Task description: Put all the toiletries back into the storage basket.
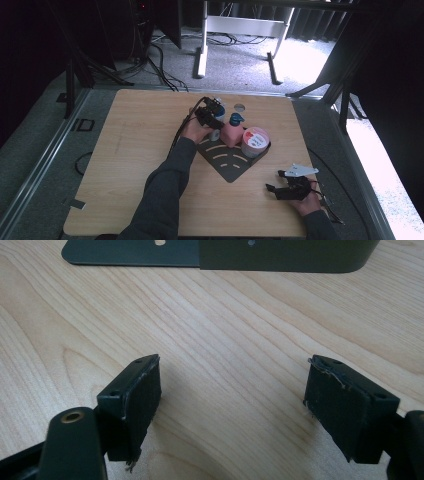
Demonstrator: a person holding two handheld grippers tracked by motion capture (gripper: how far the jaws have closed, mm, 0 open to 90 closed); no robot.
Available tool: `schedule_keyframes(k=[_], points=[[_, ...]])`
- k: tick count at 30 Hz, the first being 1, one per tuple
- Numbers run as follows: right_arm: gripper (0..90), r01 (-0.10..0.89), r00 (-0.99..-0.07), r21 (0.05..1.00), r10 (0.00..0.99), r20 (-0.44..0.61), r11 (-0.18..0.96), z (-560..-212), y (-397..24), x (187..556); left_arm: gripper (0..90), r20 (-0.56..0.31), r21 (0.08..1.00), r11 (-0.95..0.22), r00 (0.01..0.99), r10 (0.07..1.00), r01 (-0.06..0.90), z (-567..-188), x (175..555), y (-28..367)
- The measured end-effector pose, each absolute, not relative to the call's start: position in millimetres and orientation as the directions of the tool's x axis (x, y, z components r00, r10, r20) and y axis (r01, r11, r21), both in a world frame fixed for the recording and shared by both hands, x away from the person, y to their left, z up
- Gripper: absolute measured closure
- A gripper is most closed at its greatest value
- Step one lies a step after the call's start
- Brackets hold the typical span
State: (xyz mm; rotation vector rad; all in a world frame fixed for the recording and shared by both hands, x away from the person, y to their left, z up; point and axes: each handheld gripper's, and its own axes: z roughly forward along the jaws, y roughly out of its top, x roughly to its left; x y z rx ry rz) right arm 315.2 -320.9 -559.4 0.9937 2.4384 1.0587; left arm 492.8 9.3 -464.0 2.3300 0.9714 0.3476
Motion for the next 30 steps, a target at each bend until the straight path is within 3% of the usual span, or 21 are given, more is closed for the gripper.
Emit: schedule_keyframes(k=[18, 30], points=[[22.2, 0.477, -0.714, 0.731, 0.7, -0.001, 0.488, -559, -321, 315, 34.1, -0.067, 0.628, -0.508, 0.691, 0.72, 0.589, -464, 488, 22], [22.2, 0.477, -0.714, 0.731, 0.7, -0.001, 0.488, -559, -321, 315, 30.0, -0.063, 0.647, -0.498, 0.692, 0.719, 0.578, -452, 478, 30]])
